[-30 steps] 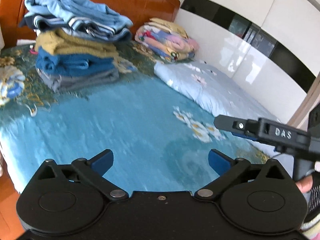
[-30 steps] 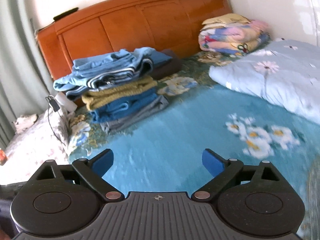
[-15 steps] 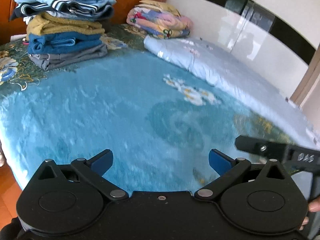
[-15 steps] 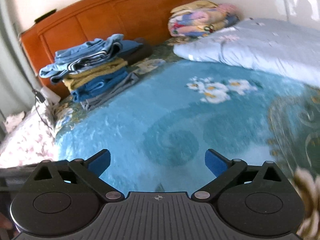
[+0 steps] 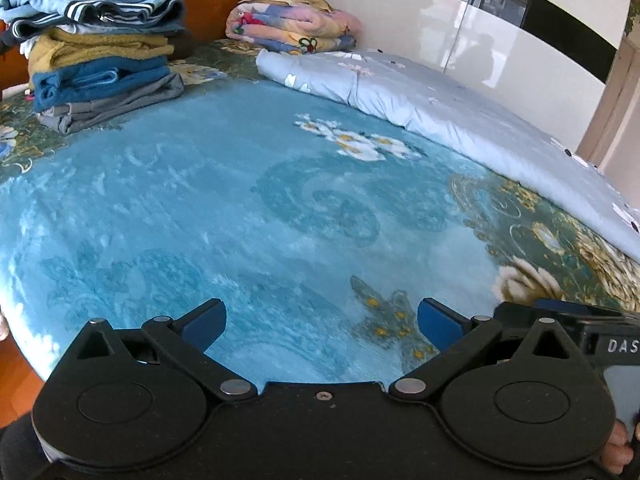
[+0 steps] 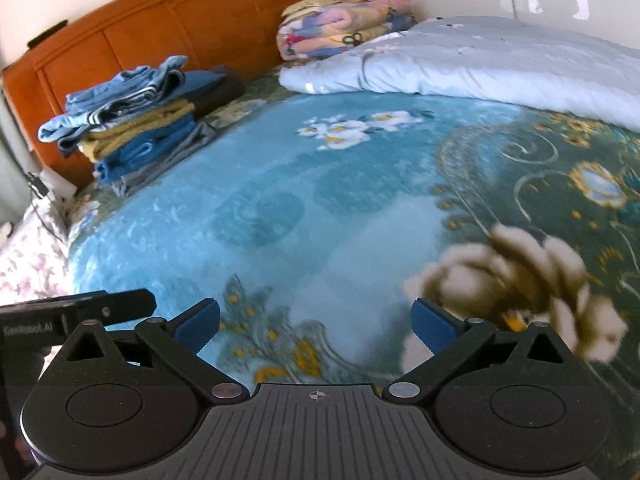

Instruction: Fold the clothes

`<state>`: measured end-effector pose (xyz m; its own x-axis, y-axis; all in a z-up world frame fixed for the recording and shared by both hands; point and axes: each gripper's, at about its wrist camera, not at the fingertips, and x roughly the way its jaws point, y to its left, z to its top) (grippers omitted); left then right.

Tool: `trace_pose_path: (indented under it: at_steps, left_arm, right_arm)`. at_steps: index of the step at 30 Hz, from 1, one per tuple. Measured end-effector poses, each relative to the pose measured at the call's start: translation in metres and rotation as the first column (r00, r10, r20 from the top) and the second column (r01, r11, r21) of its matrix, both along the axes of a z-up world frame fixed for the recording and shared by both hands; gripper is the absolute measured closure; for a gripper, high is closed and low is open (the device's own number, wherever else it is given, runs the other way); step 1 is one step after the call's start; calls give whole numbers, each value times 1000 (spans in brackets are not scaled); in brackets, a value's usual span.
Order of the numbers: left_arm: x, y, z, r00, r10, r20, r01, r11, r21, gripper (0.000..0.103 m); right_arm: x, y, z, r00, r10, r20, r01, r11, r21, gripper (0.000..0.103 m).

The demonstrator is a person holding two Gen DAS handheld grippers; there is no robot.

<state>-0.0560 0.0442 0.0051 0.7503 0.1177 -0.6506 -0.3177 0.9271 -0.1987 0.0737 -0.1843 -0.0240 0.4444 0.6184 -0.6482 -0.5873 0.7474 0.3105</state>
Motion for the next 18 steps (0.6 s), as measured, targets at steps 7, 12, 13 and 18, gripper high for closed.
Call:
trace_pose_path:
  at_steps: [7, 12, 13, 18]
  left_arm:
    - [-4, -22, -8, 1000, -4, 6, 3, 999, 45, 2]
    - [-9, -32, -9, 1000, 9, 11, -10, 994, 105, 2]
    - [-10, -33, -9, 1000, 12, 12, -13, 995, 103, 2]
    - [-13, -29, -11, 999, 32, 2, -32, 998, 60, 2]
  right_arm:
    - [-15, -16, -7, 999, 15, 29, -14, 1000, -21, 0]
    - [-21, -22, -12, 1000, 6, 23, -5, 1000, -26, 0]
    - [-22, -23, -13, 1000, 3, 18, -3, 1000, -26, 0]
    - [-25, -24, -19, 1000, -5, -9, 5, 1000, -22, 0]
